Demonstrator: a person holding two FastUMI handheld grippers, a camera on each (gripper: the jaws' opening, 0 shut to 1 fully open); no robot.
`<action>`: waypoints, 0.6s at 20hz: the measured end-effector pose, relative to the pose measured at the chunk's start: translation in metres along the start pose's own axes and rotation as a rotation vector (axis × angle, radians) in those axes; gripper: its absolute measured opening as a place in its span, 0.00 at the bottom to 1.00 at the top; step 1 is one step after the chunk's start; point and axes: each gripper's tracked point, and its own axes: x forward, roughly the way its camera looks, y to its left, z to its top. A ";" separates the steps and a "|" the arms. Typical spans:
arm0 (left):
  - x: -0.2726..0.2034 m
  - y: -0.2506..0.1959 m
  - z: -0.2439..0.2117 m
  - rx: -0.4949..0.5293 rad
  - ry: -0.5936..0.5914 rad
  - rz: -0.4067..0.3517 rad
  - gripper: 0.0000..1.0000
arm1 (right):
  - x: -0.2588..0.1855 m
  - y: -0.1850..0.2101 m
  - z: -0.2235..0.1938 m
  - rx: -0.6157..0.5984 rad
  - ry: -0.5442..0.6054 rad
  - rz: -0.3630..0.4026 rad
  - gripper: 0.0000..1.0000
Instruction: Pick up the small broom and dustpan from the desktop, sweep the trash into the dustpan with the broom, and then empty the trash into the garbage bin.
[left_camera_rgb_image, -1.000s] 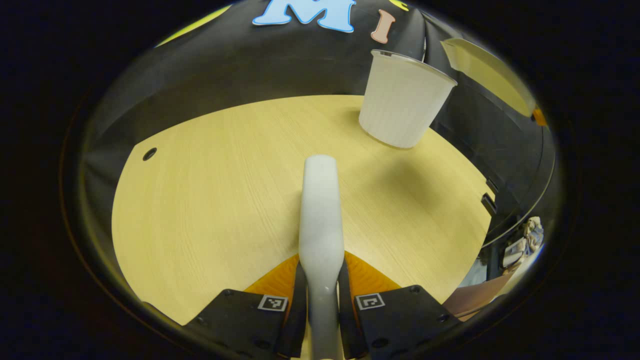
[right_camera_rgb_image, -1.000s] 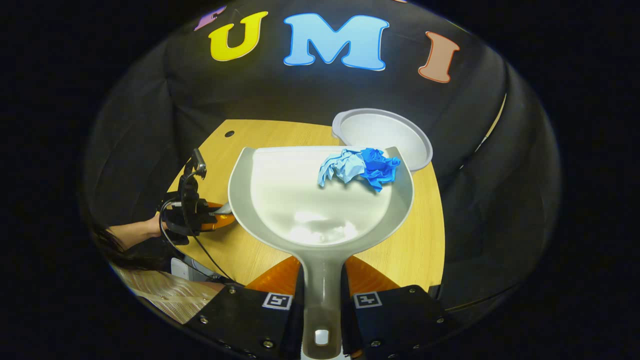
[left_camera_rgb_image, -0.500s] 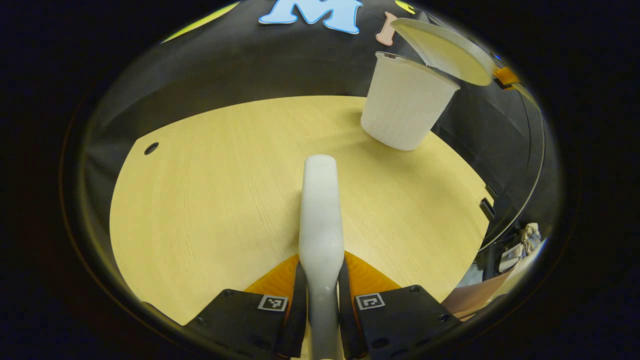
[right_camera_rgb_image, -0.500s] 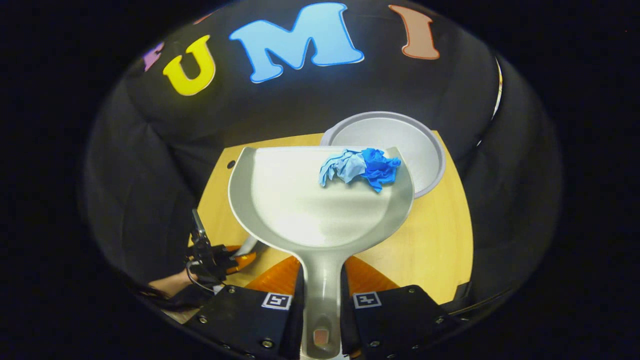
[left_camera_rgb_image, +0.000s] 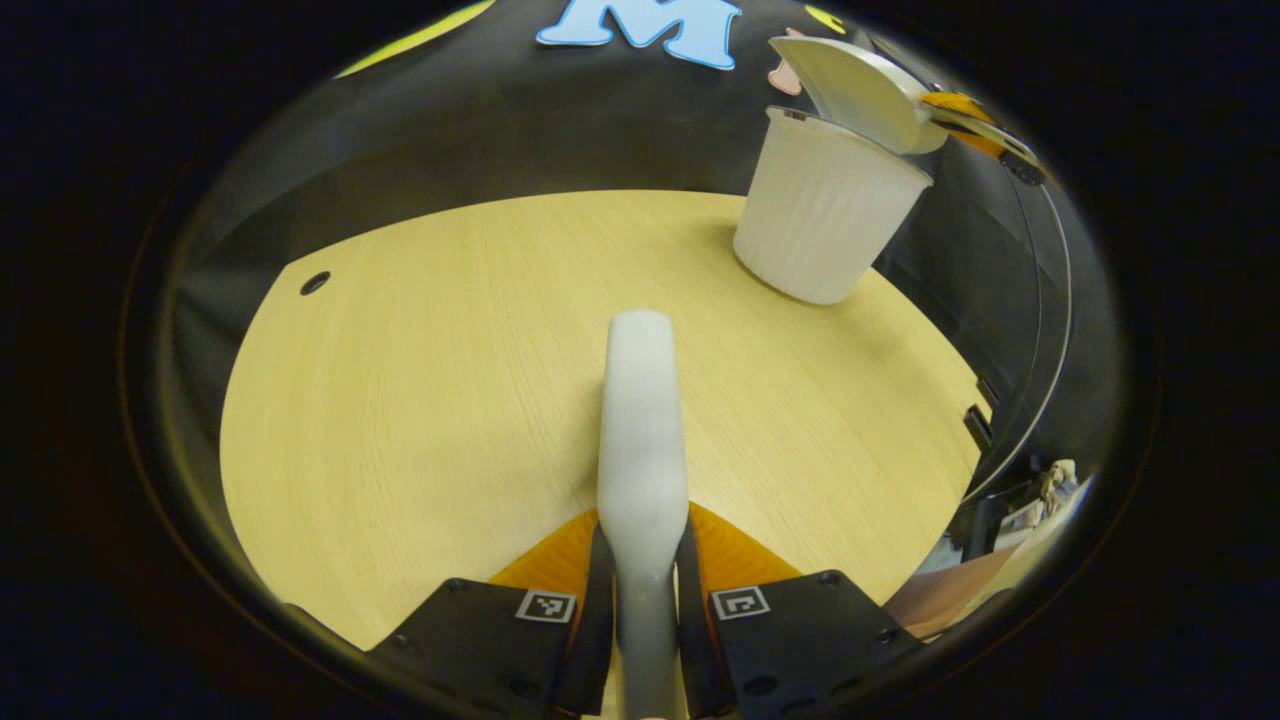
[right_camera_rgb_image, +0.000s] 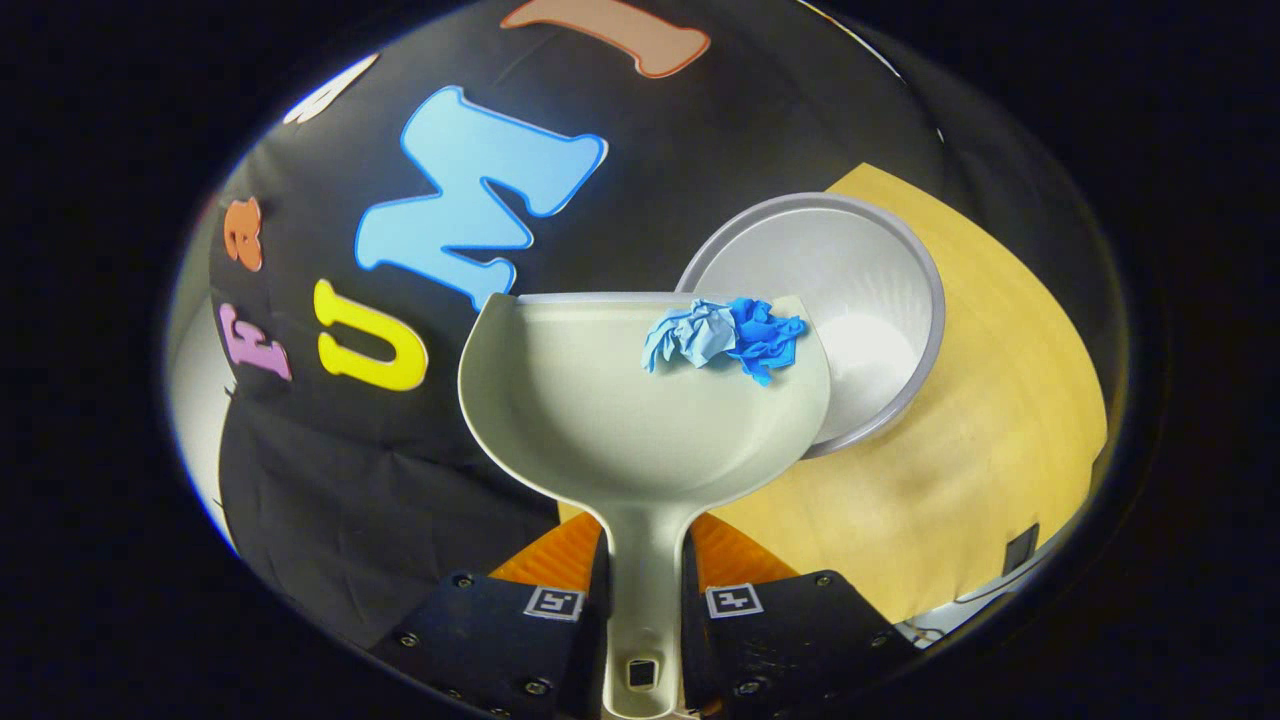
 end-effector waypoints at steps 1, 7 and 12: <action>-0.001 0.000 0.000 -0.003 0.001 0.002 0.33 | -0.001 0.003 0.002 0.042 -0.012 0.037 0.30; -0.002 -0.004 -0.003 -0.004 0.006 0.003 0.38 | 0.000 0.022 0.008 0.300 -0.065 0.257 0.29; -0.003 -0.012 -0.007 0.001 0.006 -0.004 0.38 | 0.008 0.025 0.009 0.360 -0.100 0.333 0.26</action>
